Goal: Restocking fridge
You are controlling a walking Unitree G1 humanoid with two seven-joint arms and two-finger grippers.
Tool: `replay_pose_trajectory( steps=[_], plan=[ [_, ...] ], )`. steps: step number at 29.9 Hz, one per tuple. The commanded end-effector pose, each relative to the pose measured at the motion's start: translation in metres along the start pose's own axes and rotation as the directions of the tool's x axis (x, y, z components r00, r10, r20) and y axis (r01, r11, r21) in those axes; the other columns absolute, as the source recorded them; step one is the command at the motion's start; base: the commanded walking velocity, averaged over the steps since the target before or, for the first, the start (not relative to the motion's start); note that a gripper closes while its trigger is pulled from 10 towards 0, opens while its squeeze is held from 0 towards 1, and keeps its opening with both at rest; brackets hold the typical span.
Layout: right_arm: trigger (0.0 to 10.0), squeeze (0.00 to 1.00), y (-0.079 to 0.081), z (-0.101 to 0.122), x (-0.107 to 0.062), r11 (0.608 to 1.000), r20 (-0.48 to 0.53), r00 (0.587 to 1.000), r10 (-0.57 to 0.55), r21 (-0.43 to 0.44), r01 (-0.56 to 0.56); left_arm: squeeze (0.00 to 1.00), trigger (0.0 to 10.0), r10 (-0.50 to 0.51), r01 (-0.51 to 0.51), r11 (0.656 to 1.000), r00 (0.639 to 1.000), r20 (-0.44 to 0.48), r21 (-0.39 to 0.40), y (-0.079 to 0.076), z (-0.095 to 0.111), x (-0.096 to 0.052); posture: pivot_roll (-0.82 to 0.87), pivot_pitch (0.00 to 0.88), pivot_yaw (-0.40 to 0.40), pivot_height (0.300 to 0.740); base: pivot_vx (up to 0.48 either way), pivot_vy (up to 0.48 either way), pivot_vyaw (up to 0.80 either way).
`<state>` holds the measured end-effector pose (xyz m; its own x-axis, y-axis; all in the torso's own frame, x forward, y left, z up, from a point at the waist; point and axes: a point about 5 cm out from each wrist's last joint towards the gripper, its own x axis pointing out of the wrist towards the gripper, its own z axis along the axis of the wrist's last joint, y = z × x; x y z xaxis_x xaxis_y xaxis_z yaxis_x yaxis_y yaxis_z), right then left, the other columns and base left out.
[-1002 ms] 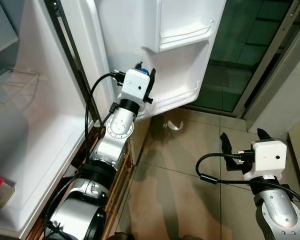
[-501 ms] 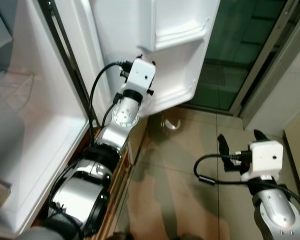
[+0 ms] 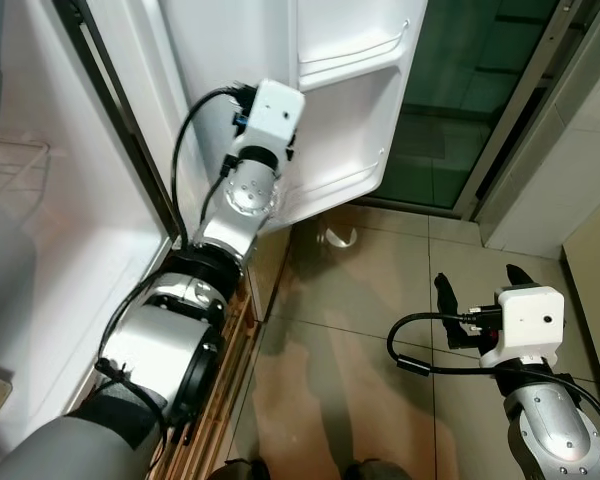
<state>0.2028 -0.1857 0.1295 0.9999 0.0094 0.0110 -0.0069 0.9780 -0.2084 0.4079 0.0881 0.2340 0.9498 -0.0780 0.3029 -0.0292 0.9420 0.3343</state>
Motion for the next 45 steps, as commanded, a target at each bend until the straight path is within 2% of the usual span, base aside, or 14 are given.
replay_pose_trajectory(
  steps=[1,10,13,15,21,26,27,28,29,31,34,38,42,45],
  plan=[
    [10.0,0.0,-0.001,0.003,-0.001,1.0,0.004,1.0,-0.006,-0.004,0.006,1.0,10.0,0.075,-0.075,0.997,0.997,0.029,0.0,0.016,0.014,0.009,-0.23,0.095,0.051,0.74,0.0,0.0,0.0],
    [10.0,0.0,-0.001,0.002,0.001,1.0,0.0,1.0,-0.001,-0.004,0.001,1.0,10.0,0.104,-0.101,0.994,0.991,0.08,-0.041,0.025,0.031,0.013,-0.21,0.093,0.046,0.74,0.0,0.0,0.0],
    [10.0,0.0,-0.001,0.001,0.001,1.0,-0.001,1.0,0.001,-0.003,-0.001,1.0,10.0,0.092,-0.084,0.995,0.986,0.137,-0.061,0.024,0.042,0.013,-0.21,0.091,0.044,0.74,0.0,0.0,0.0],
    [10.0,0.0,0.0,0.001,0.001,1.0,-0.002,1.0,0.004,-0.002,-0.004,1.0,10.0,0.072,-0.058,0.995,0.981,0.18,-0.079,0.02,0.05,0.009,-0.21,0.088,0.041,0.74,0.0,0.0,0.0],
    [10.0,0.0,0.0,0.0,0.002,1.0,-0.005,1.0,0.007,-0.001,-0.007,1.0,10.0,0.035,-0.017,0.995,0.982,0.188,-0.096,0.018,0.05,0.001,-0.21,0.084,0.037,0.74,0.0,0.0,0.0],
    [10.0,0.0,-0.001,-0.002,0.004,1.0,-0.012,1.0,0.013,-0.002,-0.013,1.0,10.0,-0.092,0.113,0.987,0.98,0.178,-0.114,0.014,0.046,-0.024,-0.19,0.075,0.031,0.74,0.0,0.0,0.0],
    [10.0,0.0,-0.001,-0.003,0.005,1.0,-0.013,1.0,0.013,-0.002,-0.013,0.31,10.0,-0.108,0.128,0.986,0.979,0.173,-0.111,0.015,0.045,-0.029,-0.19,0.074,0.029,0.74,0.0,0.0,0.0],
    [10.0,0.0,-0.001,-0.003,0.005,1.0,-0.014,1.0,0.013,-0.001,-0.013,0.31,10.0,-0.117,0.137,0.985,0.978,0.17,-0.108,0.016,0.044,-0.032,-0.18,0.073,0.029,0.74,0.0,0.0,0.0],
    [10.0,0.0,-0.001,-0.004,0.006,1.0,-0.016,1.0,0.015,-0.001,-0.015,0.0,10.0,-0.131,0.151,0.982,0.977,0.168,-0.113,0.017,0.044,-0.036,-0.18,0.071,0.026,0.74,0.0,0.0,0.0],
    [10.0,0.0,-0.002,-0.004,0.006,1.0,-0.017,1.0,0.015,-0.001,-0.015,0.0,10.0,-0.141,0.161,0.98,0.976,0.167,-0.117,0.018,0.044,-0.039,-0.18,0.071,0.026,0.74,0.0,0.0,0.0],
    [10.0,0.0,-0.001,-0.007,0.008,1.0,-0.023,0.999,0.026,0.001,-0.026,0.0,10.0,-0.196,0.22,0.964,0.967,0.164,-0.151,0.019,0.047,-0.055,-0.15,0.057,0.018,0.74,0.0,0.0,0.0],
    [10.0,0.0,0.0,-0.008,0.015,0.999,-0.021,0.999,0.04,0.002,-0.04,0.0,10.0,-0.275,0.31,0.923,0.946,0.173,-0.228,0.017,0.05,-0.07,-0.13,0.038,0.012,0.74,0.0,0.0,0.0],
    [10.0,0.0,0.001,-0.01,0.019,0.999,-0.018,0.999,0.051,0.001,-0.051,0.0,10.0,-0.399,0.443,0.835,0.896,0.195,-0.327,0.016,0.051,-0.089,-0.12,0.023,0.009,0.74,0.0,0.0,0.0],
    [10.0,0.0,0.001,-0.012,0.021,0.998,-0.018,0.998,0.056,-0.002,-0.056,0.0,10.0,-0.447,0.494,0.788,0.869,0.211,-0.367,0.027,0.054,-0.105,-0.11,0.012,0.009,0.74,0.0,0.0,0.0]
  ],
)
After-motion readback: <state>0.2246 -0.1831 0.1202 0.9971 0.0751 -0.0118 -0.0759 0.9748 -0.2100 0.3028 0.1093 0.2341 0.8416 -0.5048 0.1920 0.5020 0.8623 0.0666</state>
